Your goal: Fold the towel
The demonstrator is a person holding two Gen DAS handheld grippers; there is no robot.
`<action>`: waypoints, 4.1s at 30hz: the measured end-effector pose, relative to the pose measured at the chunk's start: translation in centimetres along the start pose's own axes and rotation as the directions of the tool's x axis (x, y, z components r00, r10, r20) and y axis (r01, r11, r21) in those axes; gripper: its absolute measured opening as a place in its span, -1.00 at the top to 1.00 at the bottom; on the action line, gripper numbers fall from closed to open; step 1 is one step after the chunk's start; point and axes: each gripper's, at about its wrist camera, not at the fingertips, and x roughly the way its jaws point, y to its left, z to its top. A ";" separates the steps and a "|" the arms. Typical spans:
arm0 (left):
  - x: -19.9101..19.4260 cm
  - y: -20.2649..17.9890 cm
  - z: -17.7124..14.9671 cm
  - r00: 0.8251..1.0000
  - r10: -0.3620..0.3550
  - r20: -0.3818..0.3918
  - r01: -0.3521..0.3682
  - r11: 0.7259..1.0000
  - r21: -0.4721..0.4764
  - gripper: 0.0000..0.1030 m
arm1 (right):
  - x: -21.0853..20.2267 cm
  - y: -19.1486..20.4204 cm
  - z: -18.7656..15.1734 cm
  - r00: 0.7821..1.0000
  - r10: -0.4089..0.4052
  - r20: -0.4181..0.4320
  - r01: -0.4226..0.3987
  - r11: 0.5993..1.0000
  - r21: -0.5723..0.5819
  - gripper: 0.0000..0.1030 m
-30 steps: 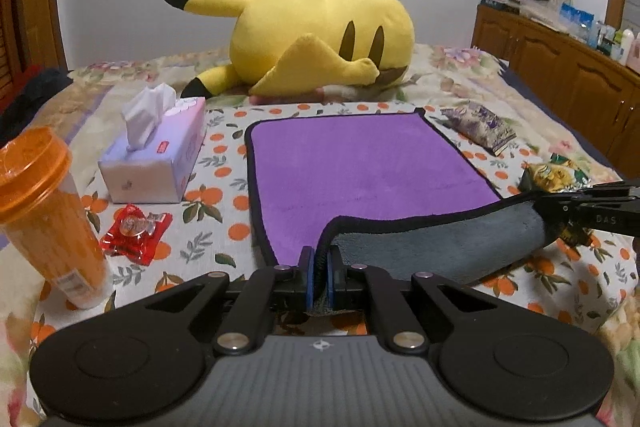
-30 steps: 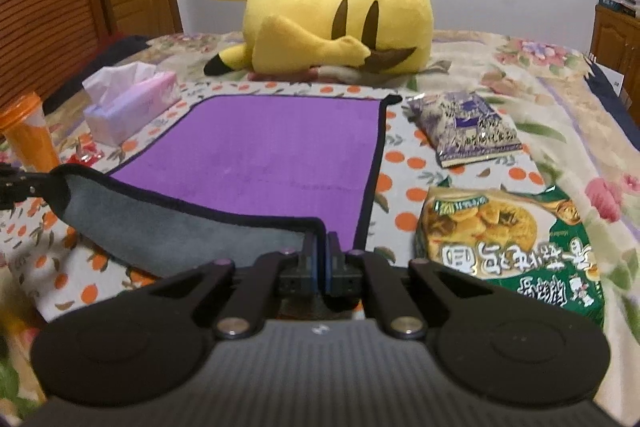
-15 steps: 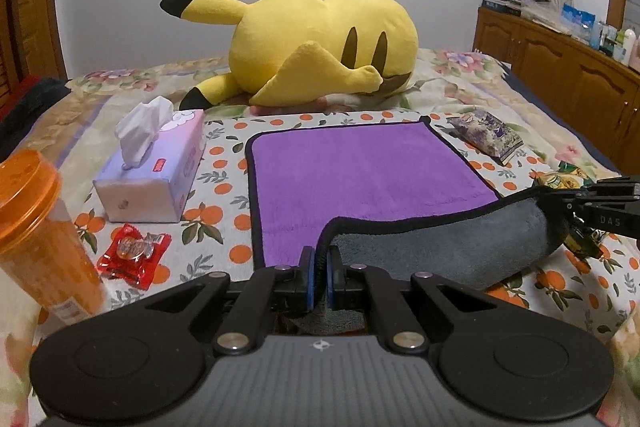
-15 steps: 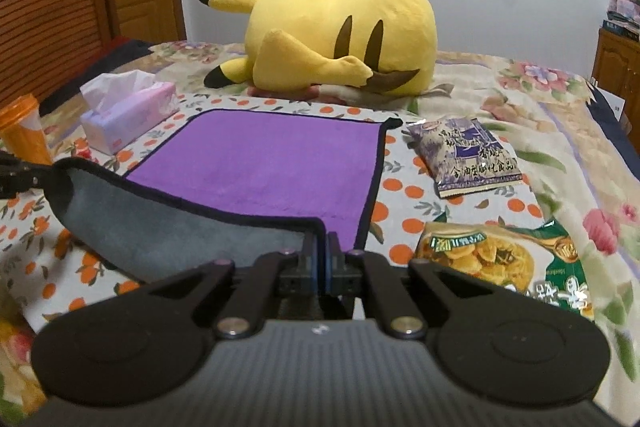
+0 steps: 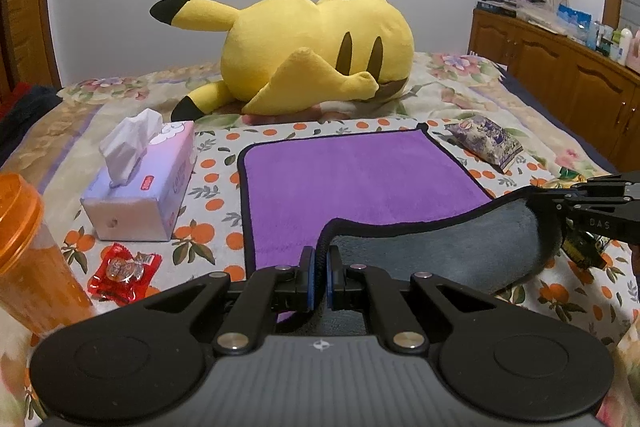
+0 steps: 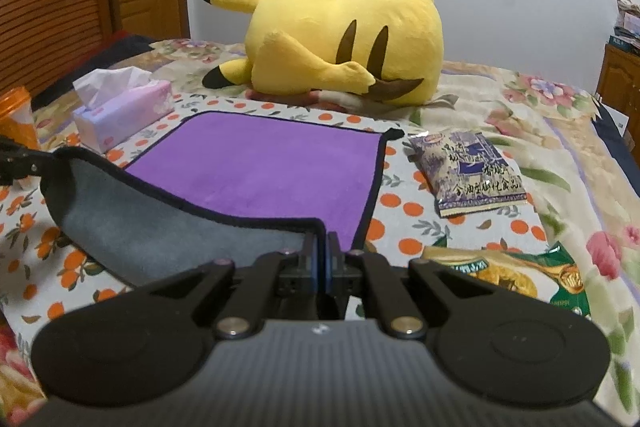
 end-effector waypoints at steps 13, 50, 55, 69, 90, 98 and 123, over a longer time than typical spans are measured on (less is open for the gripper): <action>0.2 0.2 1.7 0.999 0.004 0.037 -0.004 1.000 -0.006 0.88 | -0.4 -0.2 2.0 0.998 0.002 0.064 -0.002 1.000 -0.007 0.92; 5.6 1.4 8.6 0.993 0.054 0.104 -0.056 0.998 0.021 0.88 | 5.7 -0.9 8.2 0.992 -0.063 0.111 0.076 0.990 -0.118 0.92; 6.4 1.4 9.8 0.990 0.070 0.123 -0.074 0.997 0.024 0.88 | 6.8 -1.0 9.2 0.989 -0.073 0.127 0.090 0.987 -0.134 0.93; 10.5 2.1 11.6 0.976 0.158 0.150 -0.160 0.987 0.001 0.88 | 10.5 -1.6 10.7 0.979 -0.122 0.163 0.143 0.982 -0.123 0.93; 17.2 2.7 9.6 0.976 0.208 0.061 -0.210 0.977 0.035 0.85 | 17.2 -2.0 9.3 0.985 -0.169 -0.031 0.165 0.980 -0.109 0.91; 17.0 2.4 8.9 0.977 0.206 0.054 -0.208 0.977 0.044 0.37 | 16.4 -2.2 9.2 0.983 -0.182 -0.033 0.179 0.980 -0.085 0.34; 8.8 -1.1 4.8 0.990 0.141 0.014 -0.141 0.989 0.053 -0.75 | 7.4 0.9 4.8 0.998 -0.067 -0.020 0.068 0.995 0.079 -0.52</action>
